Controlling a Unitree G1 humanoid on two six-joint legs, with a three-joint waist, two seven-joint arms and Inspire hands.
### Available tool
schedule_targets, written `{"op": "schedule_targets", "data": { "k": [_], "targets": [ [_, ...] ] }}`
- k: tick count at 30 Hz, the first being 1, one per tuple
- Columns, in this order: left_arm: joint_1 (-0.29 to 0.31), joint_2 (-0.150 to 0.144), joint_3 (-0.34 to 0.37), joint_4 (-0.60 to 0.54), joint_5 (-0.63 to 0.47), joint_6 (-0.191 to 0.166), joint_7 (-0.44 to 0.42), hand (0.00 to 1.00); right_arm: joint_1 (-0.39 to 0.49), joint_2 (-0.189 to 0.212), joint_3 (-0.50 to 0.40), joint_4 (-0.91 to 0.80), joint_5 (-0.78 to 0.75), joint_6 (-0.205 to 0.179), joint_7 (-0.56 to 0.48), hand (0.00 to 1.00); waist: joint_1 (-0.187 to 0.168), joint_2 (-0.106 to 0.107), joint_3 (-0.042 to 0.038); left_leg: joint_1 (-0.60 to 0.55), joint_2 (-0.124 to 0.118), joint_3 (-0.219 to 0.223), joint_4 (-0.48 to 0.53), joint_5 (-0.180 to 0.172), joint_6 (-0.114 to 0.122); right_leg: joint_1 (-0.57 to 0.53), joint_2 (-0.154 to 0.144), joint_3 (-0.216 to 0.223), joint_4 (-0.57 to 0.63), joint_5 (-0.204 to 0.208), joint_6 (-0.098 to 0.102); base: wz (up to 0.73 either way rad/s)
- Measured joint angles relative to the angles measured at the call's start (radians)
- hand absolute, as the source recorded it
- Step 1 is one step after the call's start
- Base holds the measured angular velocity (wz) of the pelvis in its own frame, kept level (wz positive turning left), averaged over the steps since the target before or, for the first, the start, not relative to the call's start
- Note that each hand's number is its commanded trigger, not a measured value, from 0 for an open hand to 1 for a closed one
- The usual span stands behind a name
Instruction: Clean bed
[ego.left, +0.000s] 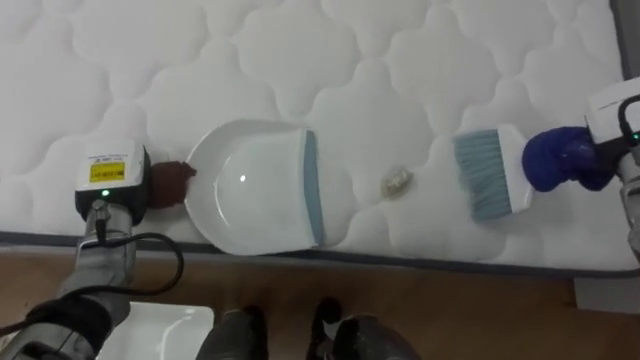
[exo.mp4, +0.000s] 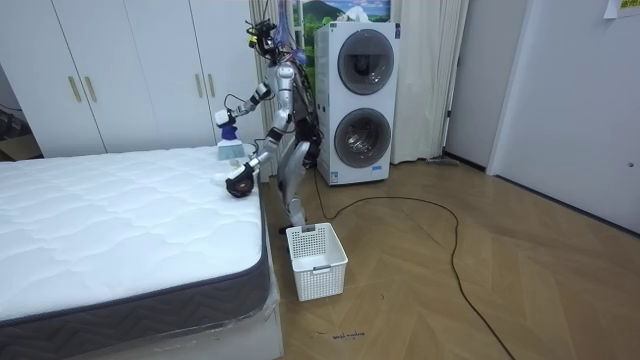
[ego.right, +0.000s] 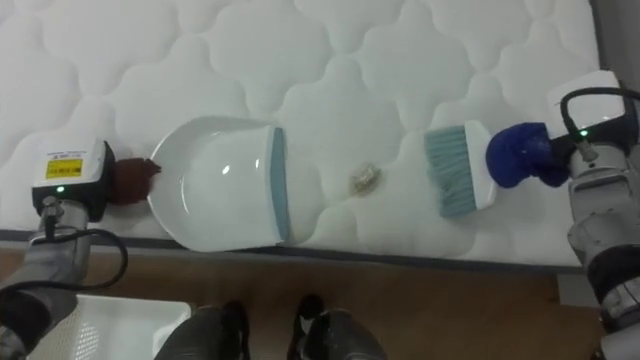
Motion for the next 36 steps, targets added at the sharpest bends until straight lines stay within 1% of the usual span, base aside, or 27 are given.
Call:
{"op": "schedule_targets", "data": {
  "k": [2,5,8,11,16,17,21,24,26,29,34,36],
  "targets": [
    [0.000,0.003,0.001,-0.007,0.000,0.000,-0.005,1.00,0.004,0.004,0.000,-0.002,0.034,0.000,0.041,1.00,0.002,0.000,0.0001,0.000,0.013,-0.005,0.002,0.002,-0.004,0.019,0.008,-0.020,-0.024,0.003,-0.002,0.06],
    [0.000,0.001,0.000,-0.020,0.000,-0.002,-0.010,1.00,0.013,0.005,0.000,-0.003,0.072,0.007,0.090,1.00,0.012,0.001,0.0002,0.000,0.023,-0.008,0.001,0.001,-0.006,0.036,0.013,-0.045,-0.047,0.007,-0.005,0.09],
    [0.000,-0.003,0.000,-0.022,0.000,-0.002,-0.009,1.00,0.017,0.009,0.000,-0.007,0.082,0.020,0.120,1.00,0.019,0.001,0.0005,0.000,0.024,-0.012,0.001,0.000,-0.008,0.040,0.014,-0.054,-0.051,0.007,-0.005,0.01],
    [-0.003,-0.007,0.000,-0.022,0.000,-0.002,-0.009,1.00,0.017,0.024,0.000,-0.010,0.086,0.042,0.166,1.00,0.022,0.004,0.0023,0.001,0.025,-0.016,0.003,0.000,-0.009,0.044,0.012,-0.065,-0.051,0.009,-0.008,0.00],
    [-0.004,-0.011,-0.003,-0.022,0.001,0.001,-0.016,1.00,0.021,0.025,0.000,-0.009,0.116,0.043,0.197,1.00,0.025,0.017,0.0089,0.013,0.023,-0.017,0.002,0.000,-0.009,0.054,0.010,-0.068,-0.050,0.011,-0.010,0.00],
    [-0.004,-0.012,-0.003,-0.021,0.001,0.001,-0.022,1.00,0.024,0.026,0.000,-0.009,0.122,0.043,0.206,1.00,0.026,0.019,0.0087,0.016,0.023,-0.017,0.001,0.000,-0.009,0.057,0.010,-0.067,-0.050,0.011,-0.010,0.00],
    [-0.003,-0.020,-0.002,-0.020,0.001,0.004,-0.030,1.00,0.035,0.027,0.008,-0.001,0.130,0.043,0.209,1.00,0.032,0.025,0.0098,0.020,0.022,-0.016,0.000,0.001,-0.011,0.058,0.010,-0.065,-0.049,0.011,-0.010,0.00],
    [-0.001,-0.037,-0.002,-0.020,0.002,0.011,-0.030,1.00,0.055,0.027,0.029,0.001,0.115,0.042,0.202,1.00,0.044,0.029,0.0097,0.021,0.022,-0.013,0.000,0.001,-0.011,0.058,0.011,-0.061,-0.048,0.011,-0.010,-0.01],
    [-0.001,-0.050,-0.002,-0.020,0.002,0.018,-0.030,1.00,0.069,0.037,0.049,0.001,0.095,0.035,0.201,1.00,0.051,0.032,0.0108,0.021,0.022,-0.010,0.000,0.001,-0.011,0.056,0.009,-0.059,-0.046,0.011,-0.010,0.00],
    [-0.001,-0.053,-0.003,-0.020,0.002,0.023,-0.030,1.00,0.070,0.057,0.071,0.017,0.091,0.033,0.200,1.00,0.049,0.035,0.0108,0.021,0.019,-0.008,-0.007,0.002,-0.011,0.053,0.006,-0.060,-0.046,0.010,-0.010,0.00],
    [-0.003,-0.057,-0.007,-0.014,0.002,0.030,-0.030,1.00,0.071,0.060,0.076,0.031,0.091,0.033,0.177,1.00,0.045,0.039,0.0109,0.024,0.014,-0.009,-0.017,0.011,-0.012,0.056,0.004,-0.060,-0.051,0.010,-0.010,0.01],
    [-0.001,-0.060,-0.009,-0.012,0.007,0.033,-0.029,1.00,0.074,0.068,0.076,0.031,0.090,0.035,0.172,1.00,0.044,0.042,0.0113,0.026,0.014,-0.009,-0.018,0.010,-0.012,0.059,0.005,-0.059,-0.052,0.010,-0.010,0.00]
  ]
}}
